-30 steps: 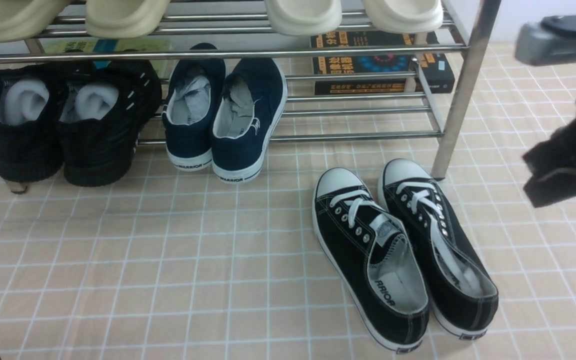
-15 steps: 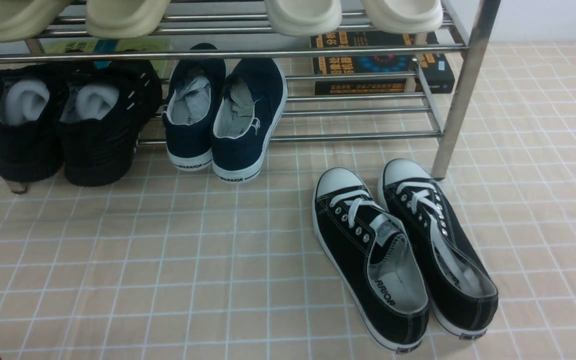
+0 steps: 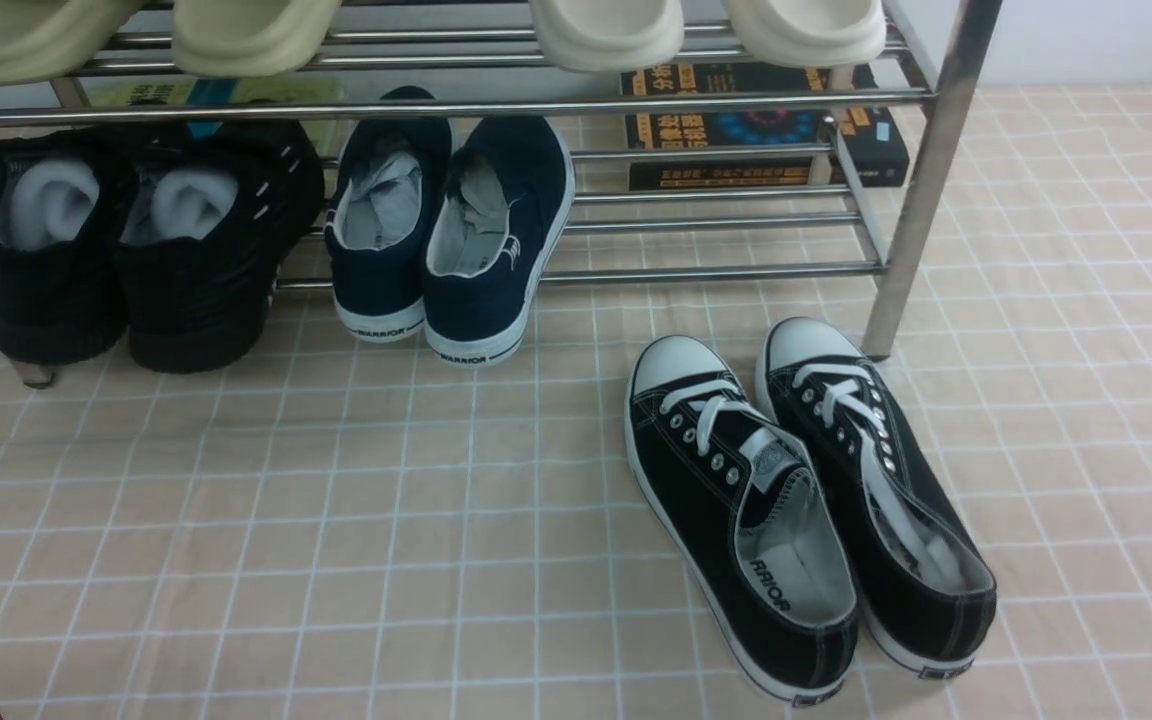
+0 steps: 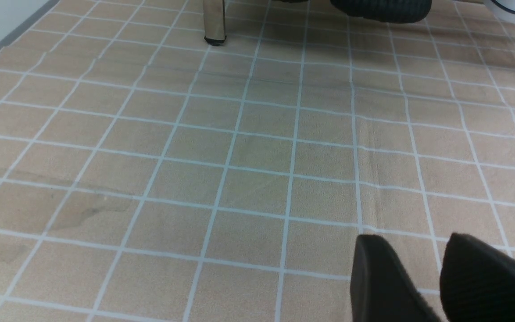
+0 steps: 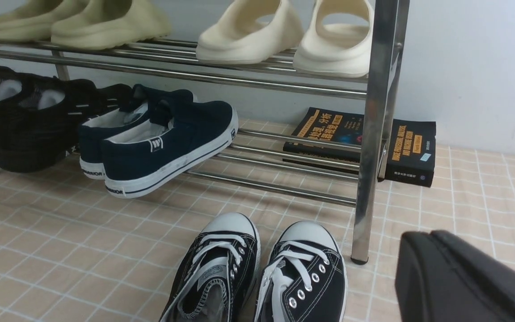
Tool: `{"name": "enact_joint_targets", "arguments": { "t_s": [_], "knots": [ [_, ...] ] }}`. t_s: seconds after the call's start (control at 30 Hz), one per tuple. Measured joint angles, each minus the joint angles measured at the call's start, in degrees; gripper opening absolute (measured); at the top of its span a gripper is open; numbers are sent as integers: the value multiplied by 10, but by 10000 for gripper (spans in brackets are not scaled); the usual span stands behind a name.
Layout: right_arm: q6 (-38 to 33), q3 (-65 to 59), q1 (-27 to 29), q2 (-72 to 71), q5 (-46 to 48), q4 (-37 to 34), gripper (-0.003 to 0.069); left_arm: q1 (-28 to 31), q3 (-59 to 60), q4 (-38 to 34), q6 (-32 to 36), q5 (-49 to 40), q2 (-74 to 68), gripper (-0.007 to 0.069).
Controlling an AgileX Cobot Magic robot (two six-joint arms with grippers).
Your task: Take the shoes off the shelf from the light coffee tablecloth by hand.
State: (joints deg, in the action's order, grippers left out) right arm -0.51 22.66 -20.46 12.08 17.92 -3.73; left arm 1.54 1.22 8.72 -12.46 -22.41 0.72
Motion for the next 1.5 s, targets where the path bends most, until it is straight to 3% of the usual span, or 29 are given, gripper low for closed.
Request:
{"name": "enact_joint_targets", "arguments": {
  "t_s": [0.9, 1.07, 1.1, 1.3, 1.5],
  "knots": [
    [0, -27, 5, -16, -1, 1, 5, 0, 0, 0, 0, 0, 0, 240],
    [0, -86, 60, -49, 0, 1, 8, 0, 0, 0, 0, 0, 0, 240],
    [0, -116, 95, -74, 0, 1, 8, 0, 0, 0, 0, 0, 0, 240],
    [0, -195, 185, -126, 2, 1, 13, 0, 0, 0, 0, 0, 0, 240],
    [0, -237, 204, -127, 24, 12, 20, 0, 0, 0, 0, 0, 0, 240]
  ]
}}
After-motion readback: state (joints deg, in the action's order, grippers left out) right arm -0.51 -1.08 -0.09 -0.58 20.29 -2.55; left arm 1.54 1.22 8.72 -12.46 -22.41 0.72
